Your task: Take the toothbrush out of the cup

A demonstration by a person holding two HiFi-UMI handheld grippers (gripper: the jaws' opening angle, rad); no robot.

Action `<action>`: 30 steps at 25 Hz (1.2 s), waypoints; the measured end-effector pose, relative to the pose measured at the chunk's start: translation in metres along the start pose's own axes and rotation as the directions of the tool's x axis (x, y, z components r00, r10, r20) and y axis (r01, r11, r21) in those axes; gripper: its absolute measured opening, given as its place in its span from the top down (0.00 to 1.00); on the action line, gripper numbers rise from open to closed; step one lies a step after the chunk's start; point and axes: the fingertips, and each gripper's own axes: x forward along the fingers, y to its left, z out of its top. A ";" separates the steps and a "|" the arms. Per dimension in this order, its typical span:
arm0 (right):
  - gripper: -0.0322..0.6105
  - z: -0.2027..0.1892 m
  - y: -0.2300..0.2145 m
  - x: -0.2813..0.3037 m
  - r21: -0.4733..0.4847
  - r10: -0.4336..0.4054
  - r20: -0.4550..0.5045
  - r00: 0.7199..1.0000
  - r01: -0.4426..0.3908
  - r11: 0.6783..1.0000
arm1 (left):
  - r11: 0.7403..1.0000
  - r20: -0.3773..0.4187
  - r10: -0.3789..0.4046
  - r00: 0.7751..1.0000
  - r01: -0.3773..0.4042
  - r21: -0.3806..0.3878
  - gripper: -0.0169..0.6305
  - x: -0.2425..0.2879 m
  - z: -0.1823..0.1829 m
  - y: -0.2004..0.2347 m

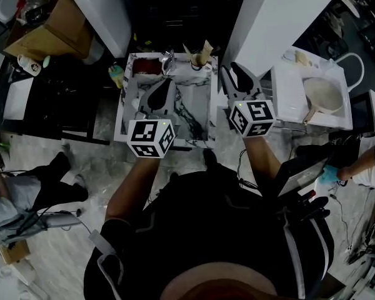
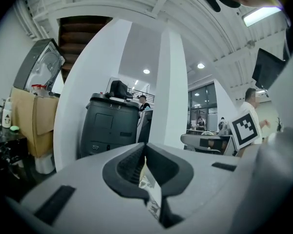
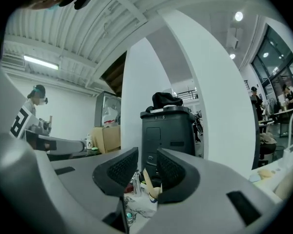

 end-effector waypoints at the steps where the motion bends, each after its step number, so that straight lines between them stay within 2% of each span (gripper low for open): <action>1: 0.77 -0.004 -0.003 0.005 -0.003 0.019 -0.008 1.000 -0.019 1.000 | 1.000 -0.009 0.006 1.000 -0.006 0.001 0.97 0.005 -0.004 -0.001; 9: 0.75 -0.048 -0.031 0.048 0.016 0.118 -0.085 0.989 -0.117 0.993 | 0.997 -0.080 0.071 0.994 -0.072 -0.011 0.97 0.047 -0.041 -0.002; 14: 0.73 -0.078 -0.047 0.079 0.028 0.157 -0.115 0.981 -0.155 0.988 | 0.992 -0.084 0.126 0.988 -0.128 -0.010 0.95 0.065 -0.059 0.000; 17: 0.73 -0.091 -0.056 0.094 0.021 0.182 -0.112 0.977 -0.181 0.983 | 0.993 -0.082 0.109 0.991 -0.112 -0.041 0.91 0.077 -0.067 -0.009; 19: 0.73 -0.101 -0.055 0.107 0.017 0.209 -0.128 0.970 -0.208 0.978 | 0.990 -0.081 0.125 0.989 -0.130 -0.053 0.90 0.083 -0.071 -0.009; 25: 0.73 -0.136 -0.059 0.137 0.009 0.252 -0.188 0.949 -0.255 0.967 | 0.970 -0.117 0.219 0.969 -0.229 -0.083 0.89 0.097 -0.095 0.007; 30: 0.73 -0.161 -0.062 0.155 0.015 0.271 -0.224 0.936 -0.275 0.961 | 0.954 -0.146 0.263 0.954 -0.279 -0.108 0.90 0.103 -0.108 0.015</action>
